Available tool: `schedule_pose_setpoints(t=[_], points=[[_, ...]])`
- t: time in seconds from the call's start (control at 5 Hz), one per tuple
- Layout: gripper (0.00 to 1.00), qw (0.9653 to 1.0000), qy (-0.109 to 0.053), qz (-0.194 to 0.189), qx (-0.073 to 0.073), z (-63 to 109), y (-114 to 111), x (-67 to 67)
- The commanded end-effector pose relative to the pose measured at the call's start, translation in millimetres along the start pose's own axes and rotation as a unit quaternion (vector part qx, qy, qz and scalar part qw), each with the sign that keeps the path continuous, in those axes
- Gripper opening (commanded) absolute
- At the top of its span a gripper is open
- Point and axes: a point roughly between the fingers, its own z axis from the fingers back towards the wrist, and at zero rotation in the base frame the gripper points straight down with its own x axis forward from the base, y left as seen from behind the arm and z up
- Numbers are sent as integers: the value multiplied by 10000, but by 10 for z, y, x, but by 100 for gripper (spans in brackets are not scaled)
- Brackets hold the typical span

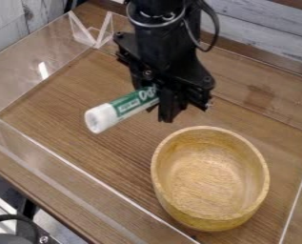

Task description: Remove the green marker from inside the brown bowl and put it on the table

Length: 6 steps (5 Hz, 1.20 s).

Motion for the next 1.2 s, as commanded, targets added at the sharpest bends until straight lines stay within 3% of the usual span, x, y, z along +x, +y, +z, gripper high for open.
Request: schedule_pose_setpoints(t=[0.0,1.0], points=[[0,9999,-151,37,6,40,42,64],[0,10000,-58,14,-50,-76,90,63]])
